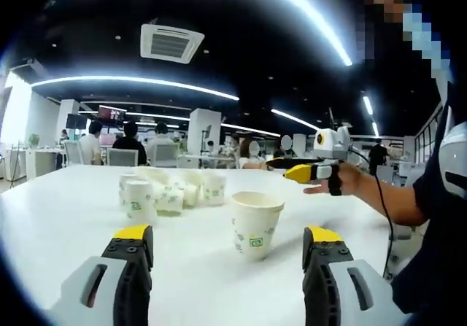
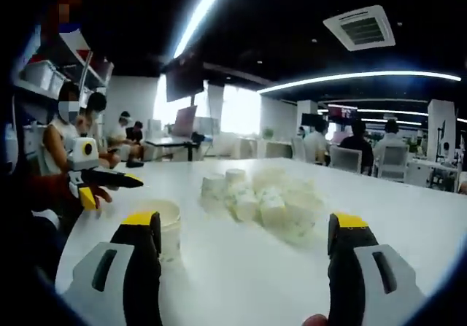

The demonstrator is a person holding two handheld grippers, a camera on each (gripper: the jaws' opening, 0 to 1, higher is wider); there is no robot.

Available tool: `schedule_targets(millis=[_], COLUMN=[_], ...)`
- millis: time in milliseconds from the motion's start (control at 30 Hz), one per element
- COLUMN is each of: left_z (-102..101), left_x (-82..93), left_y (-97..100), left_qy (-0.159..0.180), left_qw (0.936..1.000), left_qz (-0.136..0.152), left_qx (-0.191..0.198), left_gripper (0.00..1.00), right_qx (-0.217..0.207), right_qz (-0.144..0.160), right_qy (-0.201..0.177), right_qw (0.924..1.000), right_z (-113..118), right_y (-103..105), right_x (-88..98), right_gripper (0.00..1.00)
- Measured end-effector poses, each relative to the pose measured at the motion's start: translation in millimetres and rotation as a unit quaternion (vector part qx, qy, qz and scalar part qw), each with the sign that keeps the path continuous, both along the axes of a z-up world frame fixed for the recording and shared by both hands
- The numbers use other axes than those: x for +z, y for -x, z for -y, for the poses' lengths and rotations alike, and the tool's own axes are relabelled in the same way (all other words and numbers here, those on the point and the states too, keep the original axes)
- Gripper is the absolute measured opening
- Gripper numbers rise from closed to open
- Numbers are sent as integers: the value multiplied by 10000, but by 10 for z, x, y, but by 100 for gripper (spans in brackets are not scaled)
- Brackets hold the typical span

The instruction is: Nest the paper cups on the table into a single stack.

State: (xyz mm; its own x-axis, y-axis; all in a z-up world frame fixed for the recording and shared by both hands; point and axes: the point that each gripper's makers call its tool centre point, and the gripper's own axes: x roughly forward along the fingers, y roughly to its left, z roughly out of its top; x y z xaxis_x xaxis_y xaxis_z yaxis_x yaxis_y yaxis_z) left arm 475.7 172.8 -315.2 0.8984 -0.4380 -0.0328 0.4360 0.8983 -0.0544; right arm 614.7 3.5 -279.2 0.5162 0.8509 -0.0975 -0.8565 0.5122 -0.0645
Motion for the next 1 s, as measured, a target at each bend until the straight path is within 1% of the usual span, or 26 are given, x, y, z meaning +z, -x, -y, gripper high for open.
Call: schedule_targets(millis=[33,100,167,233,333,467,533,633,800,1000], left_z=[-6,-44,-68,-83,-105,-121,-130,-146,-173,-212], left_x=[4,66,117,153,184,180,153,134,131,104], left_y=[4,30,62,85,111,127,139,148,171,176], left_qy=[-1,29,10,-20,-89,-133,-182,-212,-228,-245], left_qw=[10000,10000,9999,9999,9997,9997,9996,9995,9994,9990], left_qz=[1,77,107,128,162,153,99,66,47,-20], left_qx=[4,54,76,90,128,150,175,207,266,363], left_gripper=[94,99,99,99,99,99,99,99,99,98], right_qx=[-58,-143,-213,-269,-305,-350,-413,-434,-469,-503], right_qz=[-48,-181,-249,-327,-317,-403,-449,-562,-610,-730], right_qy=[18,-5,-18,68,136,222,286,266,322,361], right_qw=[10000,9997,9995,9991,9989,9983,9977,9971,9965,9954], right_z=[4,14,15,9,-19,-50,-54,-84,-148,-214], right_y=[-60,-135,-203,-262,-321,-407,-498,-572,-701,-852], right_x=[-10,-25,-37,-76,-99,-153,-192,-229,-294,-385], right_gripper=[99,99,99,99,99,95,92,90,87,81])
